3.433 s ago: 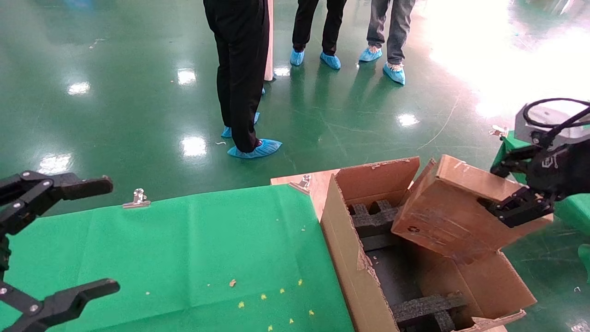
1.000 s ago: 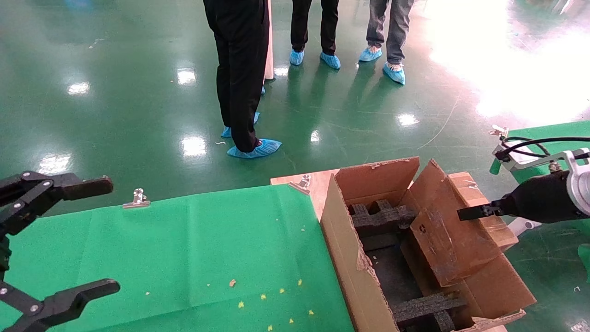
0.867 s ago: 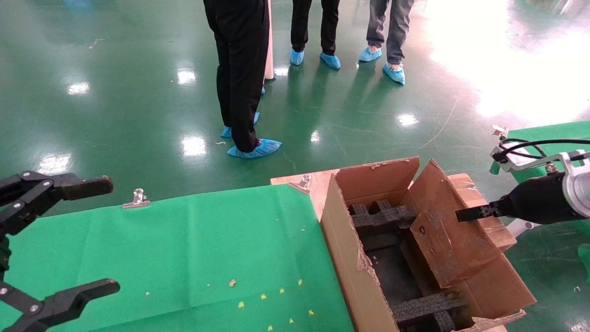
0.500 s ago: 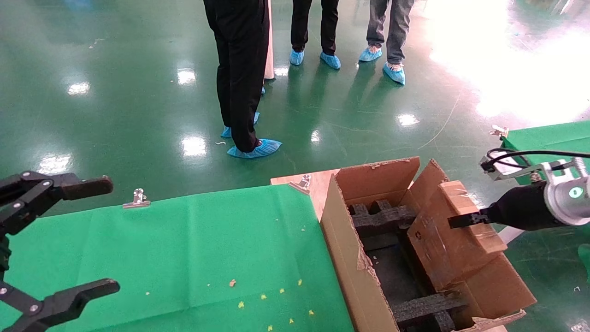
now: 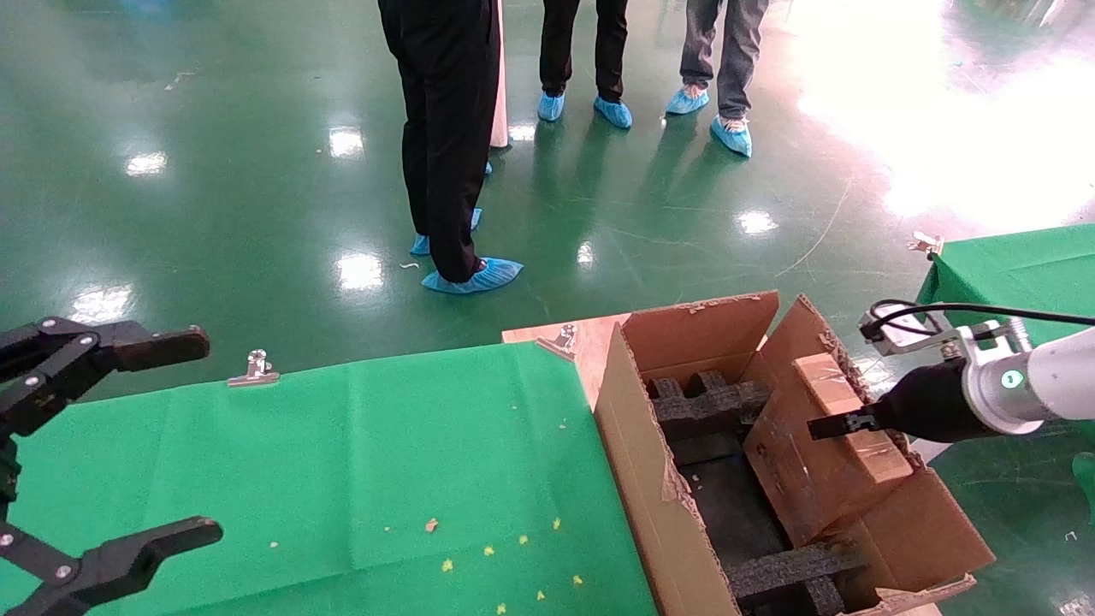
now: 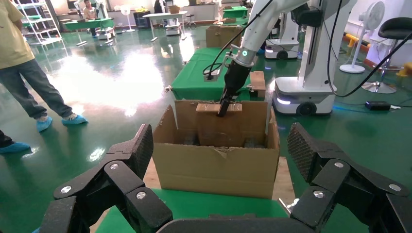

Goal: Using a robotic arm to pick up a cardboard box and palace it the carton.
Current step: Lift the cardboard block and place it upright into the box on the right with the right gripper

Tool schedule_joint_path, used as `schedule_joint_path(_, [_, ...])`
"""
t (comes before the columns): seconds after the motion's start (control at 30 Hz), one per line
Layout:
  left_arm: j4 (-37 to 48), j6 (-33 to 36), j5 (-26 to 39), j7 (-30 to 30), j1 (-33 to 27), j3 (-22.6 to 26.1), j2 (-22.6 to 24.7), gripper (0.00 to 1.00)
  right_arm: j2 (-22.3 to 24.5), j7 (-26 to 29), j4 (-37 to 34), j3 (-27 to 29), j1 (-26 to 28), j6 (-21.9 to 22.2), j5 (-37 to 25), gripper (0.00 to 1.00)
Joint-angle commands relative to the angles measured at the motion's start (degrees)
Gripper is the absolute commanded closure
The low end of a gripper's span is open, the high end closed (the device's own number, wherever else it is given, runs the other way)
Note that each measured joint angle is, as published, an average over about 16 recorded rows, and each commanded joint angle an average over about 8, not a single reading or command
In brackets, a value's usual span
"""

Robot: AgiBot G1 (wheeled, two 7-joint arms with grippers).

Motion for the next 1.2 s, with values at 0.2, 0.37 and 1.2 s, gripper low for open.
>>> schedule_joint_path(0.2, [0.0,0.0,0.0,0.0,0.0,0.0,0.0,0.0,-2.0,-2.7,-3.8,1.3,-4.1,0.2,3.2,1.0])
schedule_joint_path(0.37, [0.0,0.0,0.0,0.0,0.0,0.0,0.0,0.0,-3.4,-4.7,-6.8,2.2,-6.5,-0.4,5.1,1.0])
schedule_joint_path(1.2, [0.0,0.0,0.0,0.0,0.0,0.0,0.0,0.0,-11.5,-14.5,-22.5,5.9,-17.5,-5.2,12.0,0.76])
